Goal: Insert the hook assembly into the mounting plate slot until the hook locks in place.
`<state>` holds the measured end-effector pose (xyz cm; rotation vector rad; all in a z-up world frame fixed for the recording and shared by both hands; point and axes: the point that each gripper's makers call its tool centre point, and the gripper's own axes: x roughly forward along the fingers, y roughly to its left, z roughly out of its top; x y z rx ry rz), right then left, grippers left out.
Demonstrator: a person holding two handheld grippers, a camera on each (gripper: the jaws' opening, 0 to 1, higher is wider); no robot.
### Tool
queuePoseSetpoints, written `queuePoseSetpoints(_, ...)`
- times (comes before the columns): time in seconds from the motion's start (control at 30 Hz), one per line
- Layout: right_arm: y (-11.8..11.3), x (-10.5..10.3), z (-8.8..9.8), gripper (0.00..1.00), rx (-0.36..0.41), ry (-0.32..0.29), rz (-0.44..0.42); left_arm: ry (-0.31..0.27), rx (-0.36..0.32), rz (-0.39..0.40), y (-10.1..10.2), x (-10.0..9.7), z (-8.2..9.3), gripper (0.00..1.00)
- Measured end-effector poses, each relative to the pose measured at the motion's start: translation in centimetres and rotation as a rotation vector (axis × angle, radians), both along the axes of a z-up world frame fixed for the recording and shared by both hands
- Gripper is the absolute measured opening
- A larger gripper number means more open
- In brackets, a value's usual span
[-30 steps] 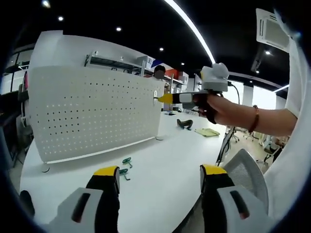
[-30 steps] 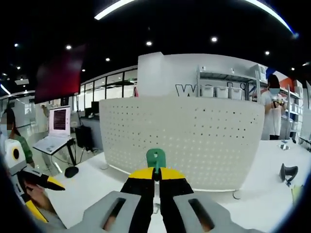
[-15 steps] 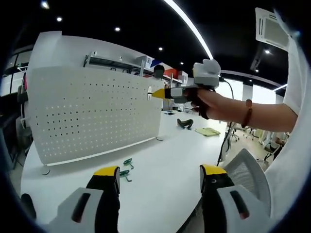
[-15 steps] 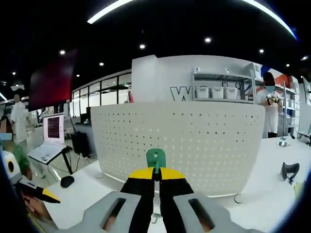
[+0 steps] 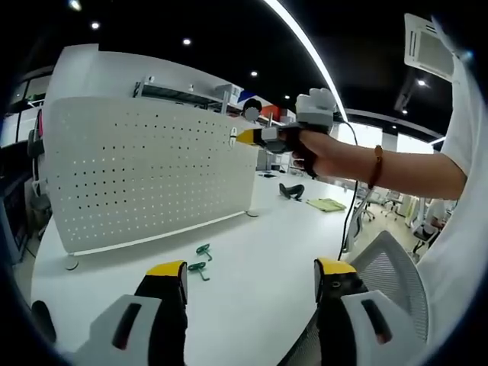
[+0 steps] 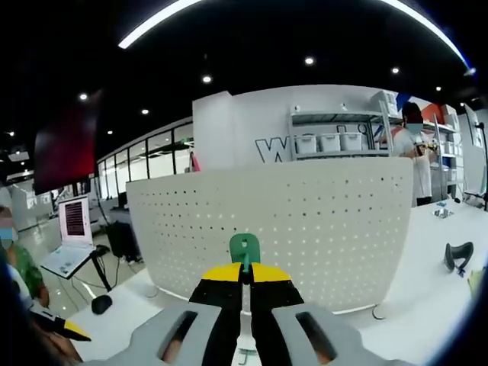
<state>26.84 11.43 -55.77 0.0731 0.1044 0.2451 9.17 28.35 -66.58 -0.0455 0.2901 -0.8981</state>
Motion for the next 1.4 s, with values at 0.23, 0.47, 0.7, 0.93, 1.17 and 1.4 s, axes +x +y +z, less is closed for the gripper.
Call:
queuePoseSetpoints(0.23,0.2,0.9,0.4,0.01,0.009,-0.004,-0.016,-0.002,0.0,-0.005,0.2,0.2,-0.1,0.69)
queuePoseSetpoints(0.47,1.1,2.1,0.8,0.01,0.005,-0.002,-0.008,-0.004,0.001,0.003,0.5,0.2,-0.1,0.69)
queuePoseSetpoints(0.7,1.5,3.5,1.2,0.01,0.016,-0.007,-0.006,-0.007,-0.007,0.024,0.9,0.5,0.0,0.69)
queuePoseSetpoints(0.93,1.3,4.8,1.8,0.01,0.036,-0.017,-0.028,-0.005,0.006,0.029,1.3,0.6,-0.3,0.69)
queuePoseSetpoints(1.17,1.0,5.9,2.7,0.01,0.032,-0.029,-0.047,-0.01,-0.01,0.04,1.4,0.9,0.1,0.69)
queuePoseSetpoints(1.4,0.5,6.8,3.6,0.01,0.028,-0.041,-0.067,-0.01,-0.006,0.041,1.4,0.9,0.1,0.69)
